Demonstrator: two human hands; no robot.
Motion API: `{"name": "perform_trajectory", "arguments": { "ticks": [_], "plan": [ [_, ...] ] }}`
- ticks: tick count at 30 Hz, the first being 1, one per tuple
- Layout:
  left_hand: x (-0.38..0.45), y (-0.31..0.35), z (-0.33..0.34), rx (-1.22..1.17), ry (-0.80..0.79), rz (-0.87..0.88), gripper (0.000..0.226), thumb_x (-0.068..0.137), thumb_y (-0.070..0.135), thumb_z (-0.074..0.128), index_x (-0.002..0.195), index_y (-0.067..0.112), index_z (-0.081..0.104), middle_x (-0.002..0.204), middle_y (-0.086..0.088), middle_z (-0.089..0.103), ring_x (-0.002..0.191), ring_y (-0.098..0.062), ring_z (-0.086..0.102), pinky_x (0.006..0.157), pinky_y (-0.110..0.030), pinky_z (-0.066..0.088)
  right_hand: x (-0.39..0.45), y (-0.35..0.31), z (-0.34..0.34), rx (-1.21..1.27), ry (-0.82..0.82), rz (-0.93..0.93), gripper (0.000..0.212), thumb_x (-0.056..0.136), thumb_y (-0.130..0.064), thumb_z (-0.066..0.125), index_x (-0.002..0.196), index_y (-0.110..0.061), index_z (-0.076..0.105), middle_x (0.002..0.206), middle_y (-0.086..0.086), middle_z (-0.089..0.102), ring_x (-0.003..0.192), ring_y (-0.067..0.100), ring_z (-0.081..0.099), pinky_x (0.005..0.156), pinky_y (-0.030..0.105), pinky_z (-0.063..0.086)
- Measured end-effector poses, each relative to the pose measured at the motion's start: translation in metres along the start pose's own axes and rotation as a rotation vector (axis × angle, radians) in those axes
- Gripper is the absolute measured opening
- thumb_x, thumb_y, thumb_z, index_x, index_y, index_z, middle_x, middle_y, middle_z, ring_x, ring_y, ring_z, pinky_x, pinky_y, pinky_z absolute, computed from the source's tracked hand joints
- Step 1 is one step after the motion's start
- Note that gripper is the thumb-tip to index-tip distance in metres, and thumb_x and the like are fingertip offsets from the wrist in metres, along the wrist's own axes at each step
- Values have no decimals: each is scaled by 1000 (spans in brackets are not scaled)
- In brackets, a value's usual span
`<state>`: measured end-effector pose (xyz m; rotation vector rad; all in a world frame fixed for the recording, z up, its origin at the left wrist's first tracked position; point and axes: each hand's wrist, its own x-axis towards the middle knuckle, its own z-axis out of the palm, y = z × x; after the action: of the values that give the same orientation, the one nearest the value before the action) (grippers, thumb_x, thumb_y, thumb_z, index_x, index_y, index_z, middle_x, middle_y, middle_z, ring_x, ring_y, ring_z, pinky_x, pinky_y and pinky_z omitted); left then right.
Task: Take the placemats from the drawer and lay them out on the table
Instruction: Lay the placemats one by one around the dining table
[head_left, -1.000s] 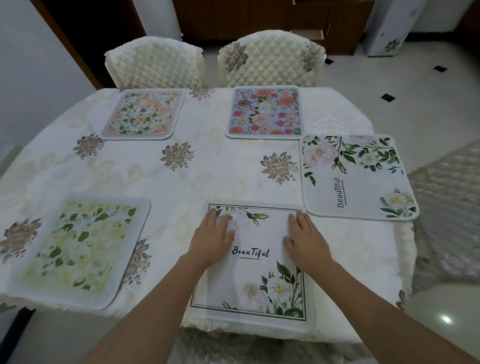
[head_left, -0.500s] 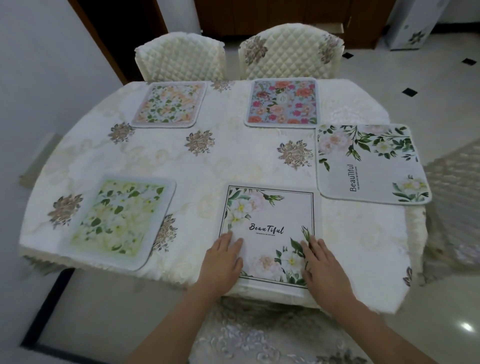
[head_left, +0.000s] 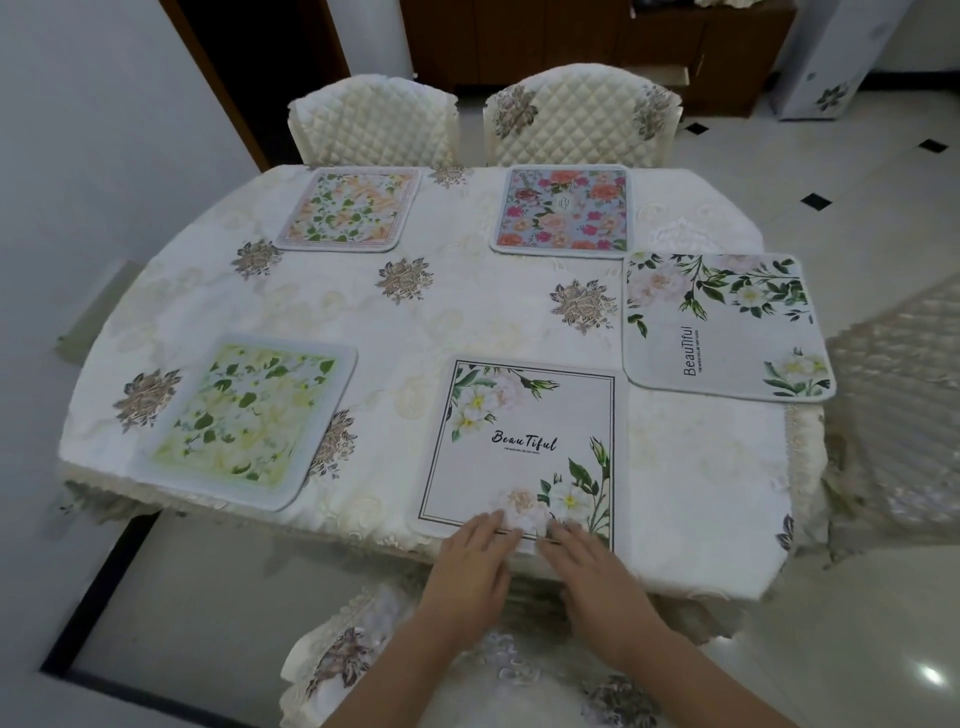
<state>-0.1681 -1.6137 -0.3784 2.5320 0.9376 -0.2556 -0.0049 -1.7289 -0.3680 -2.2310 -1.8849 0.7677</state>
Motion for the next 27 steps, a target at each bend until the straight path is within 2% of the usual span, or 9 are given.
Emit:
{"name": "perform_trajectory", "arguments": {
  "ticks": [2,4,8,10,13,17,27],
  "plan": [
    [-3,5,4,22,-16,60,52,97,32,27,149,32,32,162,4,16,149,-19,11,119,-38,12,1,-10,6,-8,-42,-77,71,94,-13,44,155,-22,9,160,-8,-9,148,16,-11,113,29,-11],
    [-4,-1,4,31,-18,62,51,97,28,32,148,32,35,162,5,15,148,-18,12,119,-37,15,-1,-11,8,-19,-46,-93,68,94,-14,42,155,-21,11,162,-4,-8,148,17,-12,114,30,-9],
    [-10,-22,-4,3,24,21,50,91,26,39,140,30,49,157,3,30,143,-18,28,113,-39,33,-15,5,5,37,-22,-65,61,95,-15,39,153,-22,20,161,-7,-5,149,13,-6,113,26,-8],
    [-15,-32,-6,-24,52,-20,51,88,24,40,137,29,54,155,1,34,141,-20,32,112,-39,37,-20,14,5,51,-11,-60,60,94,-15,41,152,-23,26,161,-9,0,149,13,0,113,25,-5],
    [-19,-36,-8,-2,57,-76,50,89,26,42,138,30,52,155,2,33,143,-20,31,114,-38,32,-28,24,6,56,4,-54,61,91,-14,42,150,-25,29,160,-11,4,149,12,5,116,24,-2],
    [-20,-29,-9,-13,89,-120,48,88,28,44,133,29,57,152,-1,40,140,-24,37,114,-43,32,-35,25,2,62,19,-51,61,93,-14,43,151,-24,27,161,-10,9,148,12,8,112,19,-6],
    [-17,-12,-10,9,10,-184,44,97,32,40,141,28,44,159,-3,25,146,-22,21,118,-42,21,-46,23,1,72,54,4,59,91,-15,46,148,-22,34,159,-6,21,146,13,17,114,20,2]
  ]
}}
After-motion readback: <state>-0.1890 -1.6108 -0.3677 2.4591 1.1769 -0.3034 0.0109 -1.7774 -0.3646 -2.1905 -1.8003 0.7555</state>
